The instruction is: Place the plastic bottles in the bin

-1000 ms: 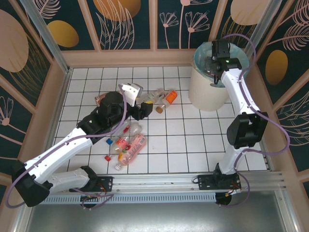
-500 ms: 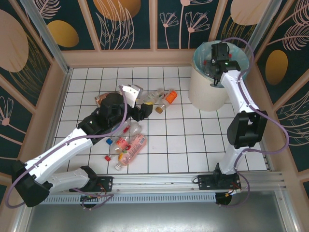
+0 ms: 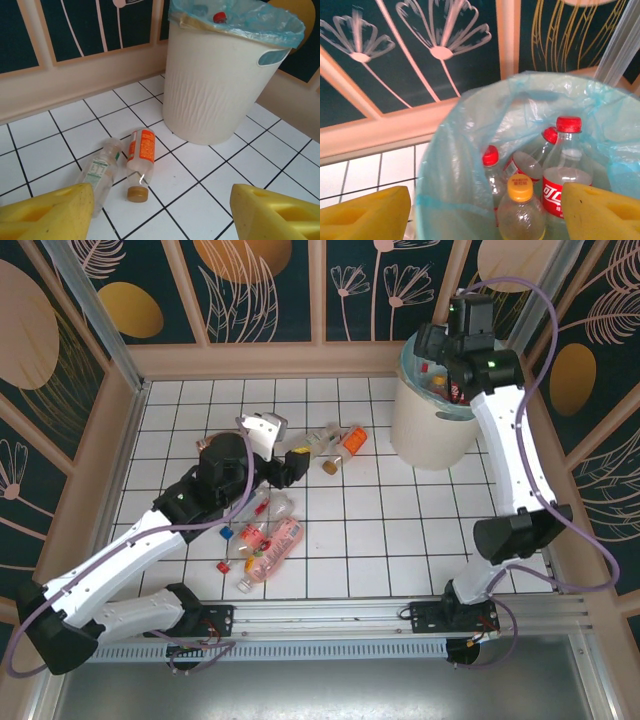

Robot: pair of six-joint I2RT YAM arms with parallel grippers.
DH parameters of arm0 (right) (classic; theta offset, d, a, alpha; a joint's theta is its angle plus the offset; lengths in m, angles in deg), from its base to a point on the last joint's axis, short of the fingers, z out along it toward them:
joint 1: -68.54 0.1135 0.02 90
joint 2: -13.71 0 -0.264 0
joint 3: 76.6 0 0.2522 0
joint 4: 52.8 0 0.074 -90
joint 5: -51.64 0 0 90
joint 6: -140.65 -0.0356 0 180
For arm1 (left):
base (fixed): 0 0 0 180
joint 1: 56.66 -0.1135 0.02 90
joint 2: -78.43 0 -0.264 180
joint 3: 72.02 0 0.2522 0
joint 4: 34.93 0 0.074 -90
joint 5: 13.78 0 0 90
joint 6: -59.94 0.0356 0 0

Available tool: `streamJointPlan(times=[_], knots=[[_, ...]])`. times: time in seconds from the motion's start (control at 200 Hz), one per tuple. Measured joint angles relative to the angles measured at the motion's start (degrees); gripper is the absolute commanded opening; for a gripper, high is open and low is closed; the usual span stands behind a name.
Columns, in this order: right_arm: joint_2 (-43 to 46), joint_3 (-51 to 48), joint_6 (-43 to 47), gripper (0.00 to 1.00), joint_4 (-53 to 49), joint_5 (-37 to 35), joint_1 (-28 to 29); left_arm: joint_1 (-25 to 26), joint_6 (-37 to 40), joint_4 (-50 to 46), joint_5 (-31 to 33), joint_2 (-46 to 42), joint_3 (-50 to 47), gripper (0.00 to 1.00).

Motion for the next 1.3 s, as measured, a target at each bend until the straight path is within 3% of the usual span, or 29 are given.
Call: streamJointPlan(times=[0.125, 0.245, 0.44, 0.696, 1.011, 1.301], knots=[[6.5, -5.5, 0.5, 0.73, 2.8, -3.0, 7.4, 0.0, -1.3, -1.1, 2.9, -1.6, 0.0, 0.73], [15.5, -19.2, 4.5, 0.68, 12.0, -1.5, 17.7, 0.0, -5.2, -4.5, 6.3, -2.9, 0.0, 0.74], [26.6, -44.7, 21.7, 0.66, 28.2, 7.0, 36.2, 0.0, -16.3, -15.6, 12.4, -5.6, -0.2, 0.73], [27.1, -63.1, 41.6, 0.62, 40.5, 8.5, 57.0, 0.0, -32.0, -26.6, 15.0, -17.9, -12.8, 0.70], [16.3, -66.7, 47.2, 0.62, 51.3, 12.7, 67.3, -1.3, -41.0, -32.5, 15.0, -23.5, -20.4, 0.69], [2.4, -62.9, 49.2, 0.62, 51.0, 14.3, 71.8, -16.8, -36.3, -23.6, 6.5, -16.6, -23.8, 0.69]])
